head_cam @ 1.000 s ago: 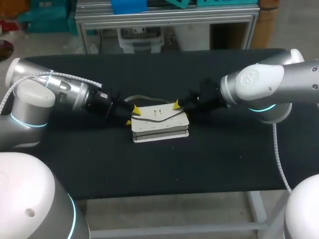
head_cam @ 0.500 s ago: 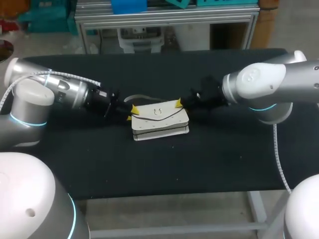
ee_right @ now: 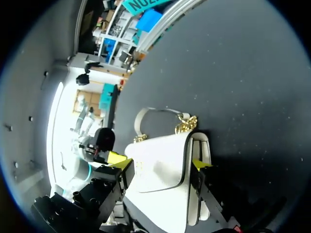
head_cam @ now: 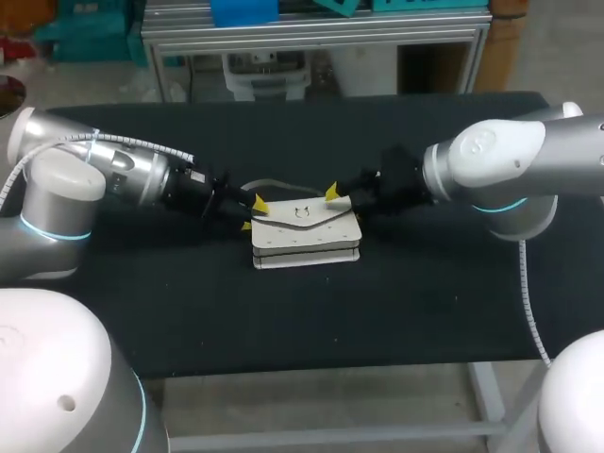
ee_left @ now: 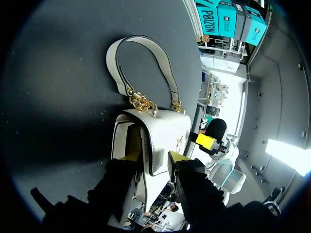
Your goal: Pick up the bag, open it, inspect its contents, close it, and place it on the opposite side
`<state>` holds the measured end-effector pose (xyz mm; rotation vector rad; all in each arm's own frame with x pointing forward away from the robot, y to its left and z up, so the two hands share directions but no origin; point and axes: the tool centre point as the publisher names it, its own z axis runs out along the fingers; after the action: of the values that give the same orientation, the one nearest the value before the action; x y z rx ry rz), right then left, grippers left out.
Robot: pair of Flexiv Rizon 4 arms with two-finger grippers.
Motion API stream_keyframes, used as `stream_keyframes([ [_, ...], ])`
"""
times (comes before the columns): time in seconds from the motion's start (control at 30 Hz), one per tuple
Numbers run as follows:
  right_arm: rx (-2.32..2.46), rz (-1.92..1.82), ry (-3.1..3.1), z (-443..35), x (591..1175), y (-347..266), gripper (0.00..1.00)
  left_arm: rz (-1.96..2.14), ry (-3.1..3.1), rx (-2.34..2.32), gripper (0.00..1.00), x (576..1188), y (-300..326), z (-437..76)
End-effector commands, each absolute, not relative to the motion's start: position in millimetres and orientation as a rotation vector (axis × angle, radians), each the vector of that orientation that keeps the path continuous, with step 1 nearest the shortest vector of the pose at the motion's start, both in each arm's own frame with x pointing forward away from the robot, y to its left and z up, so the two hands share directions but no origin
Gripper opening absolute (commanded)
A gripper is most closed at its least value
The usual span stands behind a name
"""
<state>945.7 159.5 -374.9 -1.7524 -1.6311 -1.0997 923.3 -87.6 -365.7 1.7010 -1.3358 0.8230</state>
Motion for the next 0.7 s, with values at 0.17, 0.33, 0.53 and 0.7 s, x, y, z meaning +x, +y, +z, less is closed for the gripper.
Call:
stream_keyframes([
  [0.17, -1.743, -1.13, -1.621, -375.7, 940.6, 155.4, 0.27, 0.831, -1.328, 1.692, 0.13, 920.7, -90.5, -371.8],
  [0.33, -1.725, -1.11, -1.615, -385.1, 941.2, 160.1, 0.0, 0.822, -1.289, 1.706, 0.0, 926.3, -93.5, -381.9],
  [0.53, -1.725, -1.083, -1.598, -397.9, 938.4, 158.7, 0.0, 0.809, -1.291, 1.713, 0.0, 926.0, -92.6, -388.3],
  [0.7, -1.729, -1.132, -1.584, -392.0, 936.1, 154.7, 0.49, 0.837, -1.273, 1.682, 0.49, 921.3, -86.9, -382.3],
])
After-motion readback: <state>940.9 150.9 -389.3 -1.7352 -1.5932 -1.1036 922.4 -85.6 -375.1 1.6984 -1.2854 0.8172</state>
